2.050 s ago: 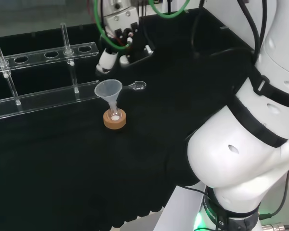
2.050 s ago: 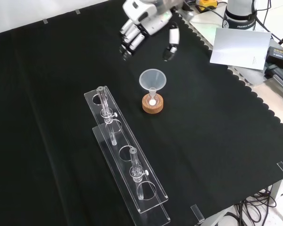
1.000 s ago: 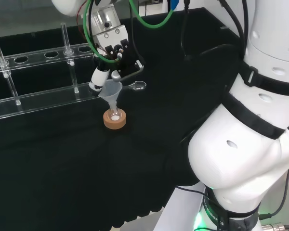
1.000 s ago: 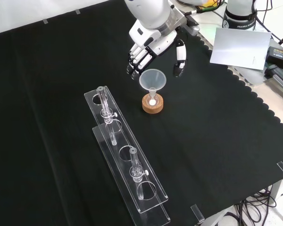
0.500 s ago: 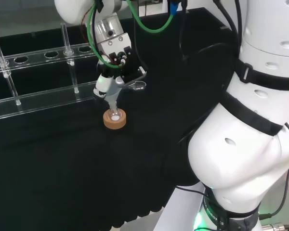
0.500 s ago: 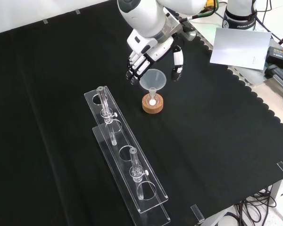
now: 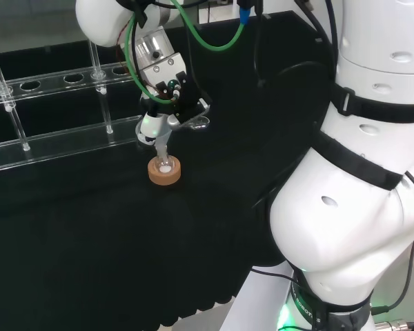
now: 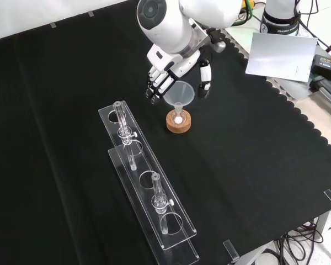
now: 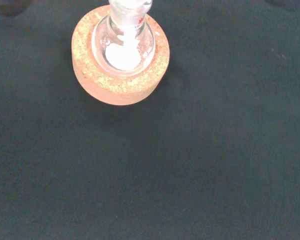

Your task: Remove the funnel from the round-bottom flask.

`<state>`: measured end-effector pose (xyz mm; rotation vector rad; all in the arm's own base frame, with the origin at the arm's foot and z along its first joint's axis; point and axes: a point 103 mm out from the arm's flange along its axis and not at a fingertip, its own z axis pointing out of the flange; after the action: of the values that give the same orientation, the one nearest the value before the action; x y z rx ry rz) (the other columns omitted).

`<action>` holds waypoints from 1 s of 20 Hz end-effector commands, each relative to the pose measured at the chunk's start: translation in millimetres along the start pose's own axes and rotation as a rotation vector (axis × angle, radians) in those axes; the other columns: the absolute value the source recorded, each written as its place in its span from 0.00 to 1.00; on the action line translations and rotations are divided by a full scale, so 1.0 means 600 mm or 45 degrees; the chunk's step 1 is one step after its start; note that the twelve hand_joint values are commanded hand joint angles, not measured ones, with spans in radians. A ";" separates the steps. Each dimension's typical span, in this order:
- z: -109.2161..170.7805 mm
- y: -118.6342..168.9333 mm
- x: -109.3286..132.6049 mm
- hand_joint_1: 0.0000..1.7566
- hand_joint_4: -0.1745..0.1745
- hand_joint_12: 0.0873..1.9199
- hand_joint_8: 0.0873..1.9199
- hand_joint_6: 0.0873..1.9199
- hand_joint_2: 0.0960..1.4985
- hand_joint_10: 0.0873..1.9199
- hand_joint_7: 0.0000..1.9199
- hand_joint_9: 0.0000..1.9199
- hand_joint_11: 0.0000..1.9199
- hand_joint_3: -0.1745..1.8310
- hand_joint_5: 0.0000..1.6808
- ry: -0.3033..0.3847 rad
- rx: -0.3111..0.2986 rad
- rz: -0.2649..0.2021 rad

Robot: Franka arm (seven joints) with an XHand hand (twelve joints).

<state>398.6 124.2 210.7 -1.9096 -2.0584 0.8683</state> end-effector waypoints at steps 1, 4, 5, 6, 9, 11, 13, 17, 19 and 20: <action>-0.001 0.002 0.009 0.34 0.47 0.78 0.04 0.00 0.38 0.42 0.00 0.02 0.13 0.27 0.00 -0.041 0.004 -0.003; 0.004 0.007 0.008 0.35 0.48 0.78 0.05 0.00 0.38 0.42 0.00 0.03 0.14 0.26 0.00 -0.069 0.012 -0.003; 0.006 0.009 0.007 0.35 0.48 0.78 0.05 0.00 0.38 0.42 0.00 0.03 0.14 0.26 0.00 -0.079 0.018 -0.002; 0.009 0.011 0.007 0.35 0.48 0.78 0.06 0.00 0.38 0.42 0.00 0.03 0.14 0.26 0.00 -0.082 0.022 -0.003; 0.014 0.014 0.004 0.35 0.48 0.77 0.08 0.00 0.39 0.42 0.00 0.04 0.15 0.26 0.01 -0.100 0.026 0.002; 0.016 0.015 0.003 0.36 0.48 0.77 0.11 0.00 0.39 0.42 0.00 0.05 0.15 0.26 0.02 -0.110 0.032 0.001; 0.017 0.018 0.005 0.36 0.48 0.77 0.16 0.00 0.40 0.41 0.00 0.07 0.15 0.26 0.04 -0.138 0.034 0.007; 0.018 0.018 0.003 0.36 0.46 0.74 0.28 0.00 0.42 0.37 0.05 0.20 0.19 0.27 0.08 -0.193 -0.038 0.053; 0.015 0.017 0.005 0.35 0.44 0.71 0.31 0.00 0.44 0.32 0.10 0.29 0.23 0.28 0.11 -0.224 -0.068 0.068; 0.013 0.015 0.002 0.35 0.43 0.70 0.32 0.00 0.44 0.30 0.12 0.33 0.25 0.29 0.13 -0.249 -0.092 0.082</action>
<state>401.6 122.8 195.6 -1.9439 -2.1170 1.0283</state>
